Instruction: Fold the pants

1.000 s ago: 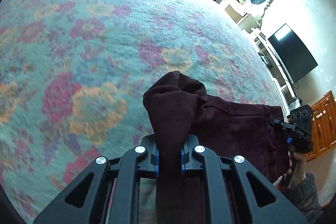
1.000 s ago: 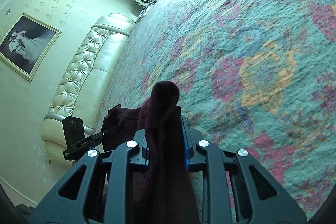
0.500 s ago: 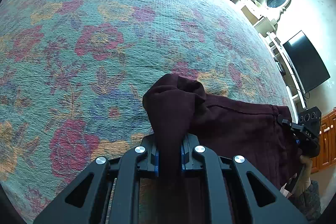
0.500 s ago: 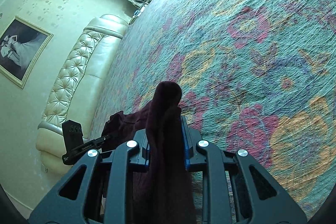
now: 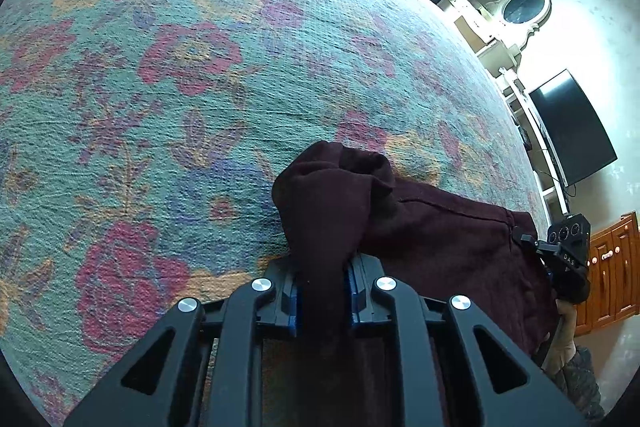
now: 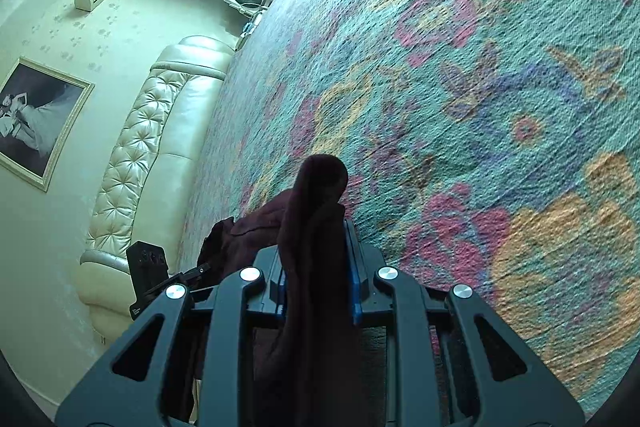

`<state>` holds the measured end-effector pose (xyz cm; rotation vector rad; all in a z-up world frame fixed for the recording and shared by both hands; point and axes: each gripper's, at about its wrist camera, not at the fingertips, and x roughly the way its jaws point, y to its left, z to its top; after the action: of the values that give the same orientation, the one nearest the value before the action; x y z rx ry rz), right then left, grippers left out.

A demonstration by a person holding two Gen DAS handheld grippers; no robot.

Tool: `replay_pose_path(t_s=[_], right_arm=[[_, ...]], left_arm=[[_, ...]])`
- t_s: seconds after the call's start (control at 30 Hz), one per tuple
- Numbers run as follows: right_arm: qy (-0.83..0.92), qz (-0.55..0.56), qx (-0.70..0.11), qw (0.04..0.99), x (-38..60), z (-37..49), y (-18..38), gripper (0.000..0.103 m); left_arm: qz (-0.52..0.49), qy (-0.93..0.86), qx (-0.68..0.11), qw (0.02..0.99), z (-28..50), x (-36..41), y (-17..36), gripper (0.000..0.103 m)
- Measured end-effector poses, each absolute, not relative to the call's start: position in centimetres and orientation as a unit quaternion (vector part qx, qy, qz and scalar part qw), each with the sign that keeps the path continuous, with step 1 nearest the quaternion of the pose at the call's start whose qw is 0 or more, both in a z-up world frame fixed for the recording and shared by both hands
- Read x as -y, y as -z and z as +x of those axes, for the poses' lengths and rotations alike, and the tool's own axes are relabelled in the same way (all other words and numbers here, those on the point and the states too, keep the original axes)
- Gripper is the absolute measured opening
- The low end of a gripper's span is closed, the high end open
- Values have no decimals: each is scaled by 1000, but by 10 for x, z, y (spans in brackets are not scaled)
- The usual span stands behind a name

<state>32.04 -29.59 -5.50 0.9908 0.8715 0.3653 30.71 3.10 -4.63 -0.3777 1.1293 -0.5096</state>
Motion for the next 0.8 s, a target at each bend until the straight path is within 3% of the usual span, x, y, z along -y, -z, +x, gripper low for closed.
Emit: replay_pose_path(t_s=[0.23,0.37,0.43,0.5,0.53,0.67,0.8], right_arm=[[-173,475,-396,766,302,315,62,24],[-172,493,-393,757,308,311,63,32],[-167,504,-390,753,313,306,62,37],[-162,517,-382,748,323,295,61,45],[-159,520,-379,748,325,289,59,50],[-153,519,-379,751,334,255,52,65],[-135,516,-393,749,335,218,53,68]], left_arm=[[-178,243,-525,796,308,-33,48,21],[-172,252,-523,796,307,-33,45,30],[-173,257,-519,796,304,-34,44,41],[-187,269,-515,792,298,-38,41,67],[-194,272,-512,791,293,-41,39,73],[-195,271,-514,790,269,-48,35,81],[-221,279,-521,776,232,-61,38,82]])
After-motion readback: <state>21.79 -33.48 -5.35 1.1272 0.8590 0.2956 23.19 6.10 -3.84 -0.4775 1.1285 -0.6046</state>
